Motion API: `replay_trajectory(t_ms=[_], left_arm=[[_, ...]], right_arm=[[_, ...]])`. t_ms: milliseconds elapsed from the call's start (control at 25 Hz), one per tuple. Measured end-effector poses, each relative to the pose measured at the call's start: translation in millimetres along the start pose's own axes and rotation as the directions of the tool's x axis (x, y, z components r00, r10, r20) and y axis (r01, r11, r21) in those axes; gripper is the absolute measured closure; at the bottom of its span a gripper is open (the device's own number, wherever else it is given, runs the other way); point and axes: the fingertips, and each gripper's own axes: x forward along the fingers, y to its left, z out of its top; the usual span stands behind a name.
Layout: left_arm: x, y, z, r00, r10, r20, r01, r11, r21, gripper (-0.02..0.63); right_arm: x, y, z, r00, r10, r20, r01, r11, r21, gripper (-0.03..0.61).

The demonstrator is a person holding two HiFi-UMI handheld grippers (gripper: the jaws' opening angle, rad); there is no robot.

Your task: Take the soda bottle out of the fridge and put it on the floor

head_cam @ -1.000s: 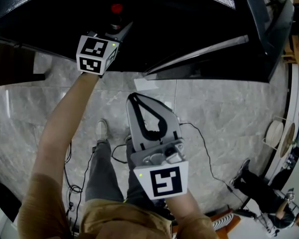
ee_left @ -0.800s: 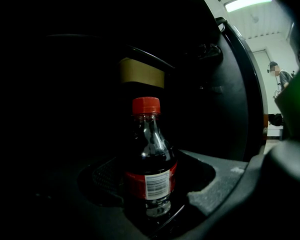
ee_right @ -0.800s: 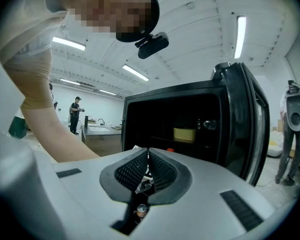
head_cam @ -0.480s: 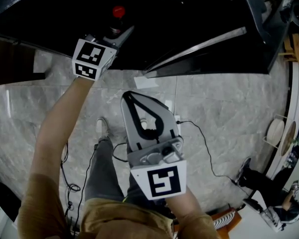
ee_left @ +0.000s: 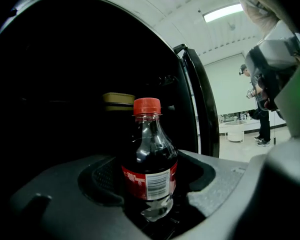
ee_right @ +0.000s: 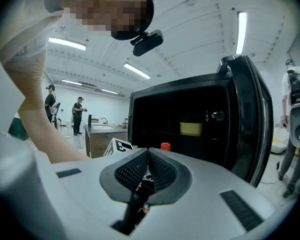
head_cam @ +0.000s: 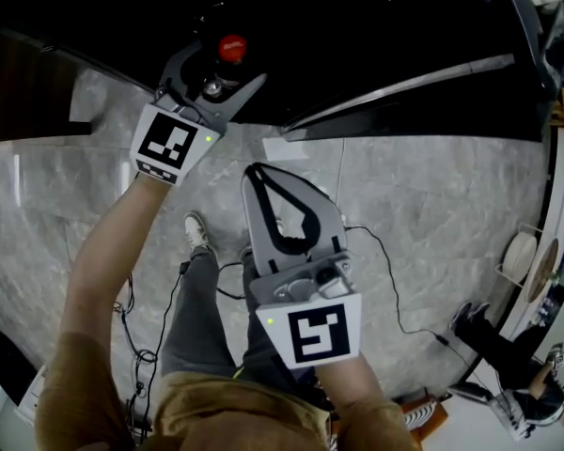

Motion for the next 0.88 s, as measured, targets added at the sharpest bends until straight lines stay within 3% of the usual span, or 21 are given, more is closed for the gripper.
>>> replay_trajectory(t_ms=[440, 600, 720, 880], left_arm=[[-53, -17, -29, 0.999, -0.026, 0.041, 0.027, 0.999, -0.042, 0.307], [-77, -29, -37, 0.998, -0.030, 0.049, 0.034, 0.997, -0.076, 0.307], [-94, -42, -28, 0.996, -0.024, 0.087, 0.030, 0.997, -0.072, 0.307], [-123, -67, -46, 0.995, -0.045, 0.088, 0.050, 0.997, -0.057, 0.305]], right_arm=[[19, 18, -42, 0.999, 0.025, -0.047, -0.024, 0.999, 0.023, 0.575], [20, 35, -48, 0.998, 0.053, -0.027, -0.053, 0.998, -0.025, 0.575], [14, 41, -57, 0.998, 0.062, -0.027, -0.063, 0.997, -0.044, 0.575], [4, 60, -79, 0.998, 0.061, -0.032, -0.063, 0.996, -0.064, 0.575]])
